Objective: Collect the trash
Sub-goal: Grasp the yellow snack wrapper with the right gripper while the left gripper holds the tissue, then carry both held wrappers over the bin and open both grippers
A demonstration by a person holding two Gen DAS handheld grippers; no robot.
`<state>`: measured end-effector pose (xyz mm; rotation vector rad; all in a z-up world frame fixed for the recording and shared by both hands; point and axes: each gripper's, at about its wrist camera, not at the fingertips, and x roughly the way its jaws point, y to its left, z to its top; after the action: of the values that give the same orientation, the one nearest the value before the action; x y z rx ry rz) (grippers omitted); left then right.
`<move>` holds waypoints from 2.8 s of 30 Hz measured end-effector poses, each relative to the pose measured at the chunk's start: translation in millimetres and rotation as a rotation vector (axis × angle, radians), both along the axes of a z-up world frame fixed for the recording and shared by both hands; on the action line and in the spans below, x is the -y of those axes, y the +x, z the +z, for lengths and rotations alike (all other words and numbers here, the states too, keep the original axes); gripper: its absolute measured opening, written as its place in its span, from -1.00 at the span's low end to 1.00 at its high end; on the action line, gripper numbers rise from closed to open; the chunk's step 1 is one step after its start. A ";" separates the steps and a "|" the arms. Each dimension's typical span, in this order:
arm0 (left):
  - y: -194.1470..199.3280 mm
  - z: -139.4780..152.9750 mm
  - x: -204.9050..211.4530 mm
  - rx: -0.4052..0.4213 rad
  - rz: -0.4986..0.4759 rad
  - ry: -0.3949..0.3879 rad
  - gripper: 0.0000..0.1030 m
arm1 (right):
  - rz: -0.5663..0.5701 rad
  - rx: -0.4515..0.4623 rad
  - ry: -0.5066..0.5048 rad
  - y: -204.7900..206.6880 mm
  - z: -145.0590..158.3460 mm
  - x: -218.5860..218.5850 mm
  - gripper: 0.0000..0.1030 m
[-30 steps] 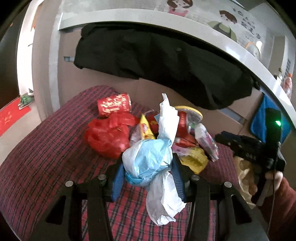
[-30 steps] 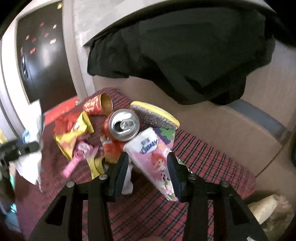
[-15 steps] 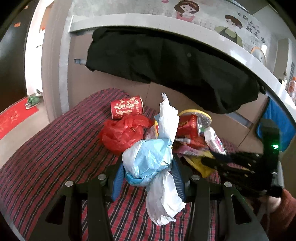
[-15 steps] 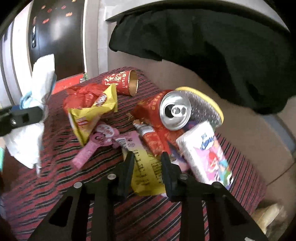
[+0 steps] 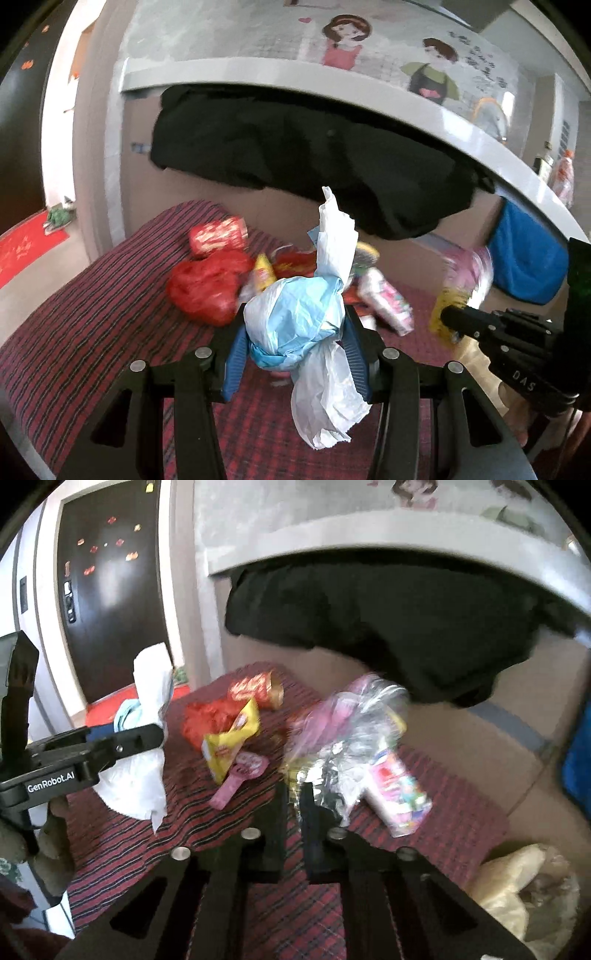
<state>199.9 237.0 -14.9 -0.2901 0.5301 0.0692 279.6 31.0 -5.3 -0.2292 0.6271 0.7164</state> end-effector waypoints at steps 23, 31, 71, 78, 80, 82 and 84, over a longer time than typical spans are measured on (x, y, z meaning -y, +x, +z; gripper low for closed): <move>23.8 8.1 83.8 -0.007 -0.088 0.094 -0.06 | -0.042 -0.041 0.089 -4.6 -9.4 112.6 -0.47; 23.8 -25.3 64.1 -0.068 -0.071 0.037 -0.06 | -0.173 -0.096 0.079 14.5 -63.3 126.0 -0.32; 83.7 26.1 290.8 0.101 -0.343 0.171 -0.07 | -0.583 0.198 0.129 -11.9 39.3 281.4 -0.71; 104.5 4.8 322.9 0.058 -0.389 0.156 -0.07 | -0.633 0.176 0.123 -8.5 19.5 303.3 -0.71; 109.7 -0.7 327.8 0.046 -0.397 0.153 -0.07 | -0.647 0.154 0.132 -3.2 13.9 308.9 -0.71; 113.8 -5.4 330.9 0.040 -0.400 0.155 -0.07 | -0.654 0.134 0.141 0.3 7.5 313.4 -0.71; 117.9 -10.3 333.3 0.033 -0.405 0.151 -0.07 | -0.662 0.121 0.140 5.3 1.6 318.1 -0.71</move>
<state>317.8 -96.3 -25.2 -0.0329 0.5397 -0.2873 284.9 -287.1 -3.7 0.0690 0.4920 0.1046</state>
